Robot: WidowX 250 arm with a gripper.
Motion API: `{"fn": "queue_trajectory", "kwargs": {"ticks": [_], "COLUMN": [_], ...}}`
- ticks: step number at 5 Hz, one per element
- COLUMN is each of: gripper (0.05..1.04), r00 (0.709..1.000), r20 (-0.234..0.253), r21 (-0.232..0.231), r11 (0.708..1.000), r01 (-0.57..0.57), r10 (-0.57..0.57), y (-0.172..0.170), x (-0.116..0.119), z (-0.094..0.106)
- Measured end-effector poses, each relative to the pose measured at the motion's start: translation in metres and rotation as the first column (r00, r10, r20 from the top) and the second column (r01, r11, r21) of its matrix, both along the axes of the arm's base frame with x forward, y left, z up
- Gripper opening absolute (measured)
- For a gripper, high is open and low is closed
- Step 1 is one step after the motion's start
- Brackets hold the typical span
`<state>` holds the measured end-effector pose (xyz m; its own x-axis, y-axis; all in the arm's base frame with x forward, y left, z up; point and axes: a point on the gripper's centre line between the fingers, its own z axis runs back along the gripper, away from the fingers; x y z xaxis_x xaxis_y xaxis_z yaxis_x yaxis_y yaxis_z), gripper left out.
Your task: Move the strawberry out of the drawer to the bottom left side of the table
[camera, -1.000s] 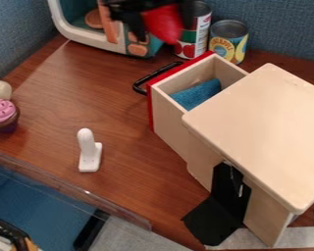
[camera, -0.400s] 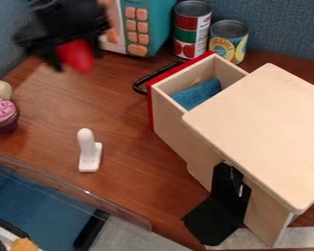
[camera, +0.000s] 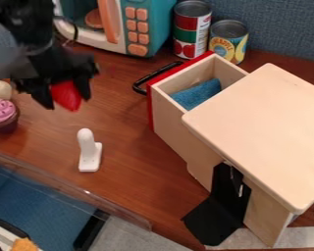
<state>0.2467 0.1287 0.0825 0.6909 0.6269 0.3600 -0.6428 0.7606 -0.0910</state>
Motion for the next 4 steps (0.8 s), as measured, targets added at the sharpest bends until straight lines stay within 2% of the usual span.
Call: {"fn": "queue_trajectory", "kwargs": {"ticks": [1, 2, 3, 4], "gripper": [0.781, 0.781, 0.781, 0.781], "r00": [0.999, 0.995, 0.992, 0.984], "r20": [-0.034, -0.079, -0.118, -0.176], "r21": [0.011, 0.064, 0.166, 0.157], "r11": [1.000, 0.996, 0.984, 0.986], "r01": [0.016, 0.063, 0.065, 0.065], "r10": [-0.016, -0.058, -0.046, -0.037], "y": [0.001, -0.002, 0.006, 0.011], "x": [0.001, 0.005, 0.000, -0.005], "z": [-0.011, -0.022, -0.023, -0.041]}}
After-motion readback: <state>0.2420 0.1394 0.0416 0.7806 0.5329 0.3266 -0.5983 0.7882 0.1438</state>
